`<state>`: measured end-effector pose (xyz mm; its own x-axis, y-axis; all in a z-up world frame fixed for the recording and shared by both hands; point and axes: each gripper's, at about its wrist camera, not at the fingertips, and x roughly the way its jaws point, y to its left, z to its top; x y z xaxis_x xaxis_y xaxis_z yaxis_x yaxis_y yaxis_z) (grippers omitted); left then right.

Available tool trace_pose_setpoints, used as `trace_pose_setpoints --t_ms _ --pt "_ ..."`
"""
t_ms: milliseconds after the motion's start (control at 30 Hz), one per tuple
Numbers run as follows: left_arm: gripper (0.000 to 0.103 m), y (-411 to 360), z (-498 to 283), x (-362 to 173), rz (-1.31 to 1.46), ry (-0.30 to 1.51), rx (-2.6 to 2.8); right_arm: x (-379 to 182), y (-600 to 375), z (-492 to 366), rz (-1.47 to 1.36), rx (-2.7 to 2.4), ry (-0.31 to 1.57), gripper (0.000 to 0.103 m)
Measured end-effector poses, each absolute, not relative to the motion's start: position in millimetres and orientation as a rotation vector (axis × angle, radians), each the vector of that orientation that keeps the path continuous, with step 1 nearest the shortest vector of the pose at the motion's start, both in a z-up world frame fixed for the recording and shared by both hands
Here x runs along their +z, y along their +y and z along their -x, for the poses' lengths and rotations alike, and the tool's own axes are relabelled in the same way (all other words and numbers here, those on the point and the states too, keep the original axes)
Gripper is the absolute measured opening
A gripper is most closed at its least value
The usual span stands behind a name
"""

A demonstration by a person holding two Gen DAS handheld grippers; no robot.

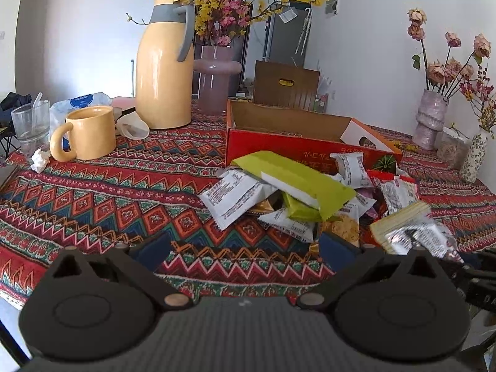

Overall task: Organize snacks
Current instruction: 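Grasp the silver snack bag with red print with the right tool, then grasp the yellow-green snack bag with the left tool while the right tool holds the silver bag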

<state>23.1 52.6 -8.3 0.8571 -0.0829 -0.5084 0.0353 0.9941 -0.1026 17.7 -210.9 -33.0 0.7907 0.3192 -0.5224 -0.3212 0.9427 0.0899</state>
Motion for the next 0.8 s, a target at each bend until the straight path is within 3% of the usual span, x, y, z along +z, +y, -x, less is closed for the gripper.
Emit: trace_pose_setpoints --t_ms 267,533,700,800 --pt "0.103 30.1 -58.4 16.9 0.056 0.556 -0.051 -13.7 -239.4 -30.7 -0.093 0.281 0.491 0.026" --pt "0.102 4.4 -123.1 26.4 0.057 0.684 0.032 -4.9 -266.9 -57.8 -0.185 0.225 0.452 0.026" --pt "0.092 -6.2 -156.2 23.7 0.073 0.783 0.063 -4.5 -279.7 -77.3 -0.234 0.214 0.448 0.026" --pt "0.079 -9.3 -168.7 21.4 0.087 0.833 0.066 -4.9 -285.5 -87.4 -0.258 0.216 0.449 0.026"
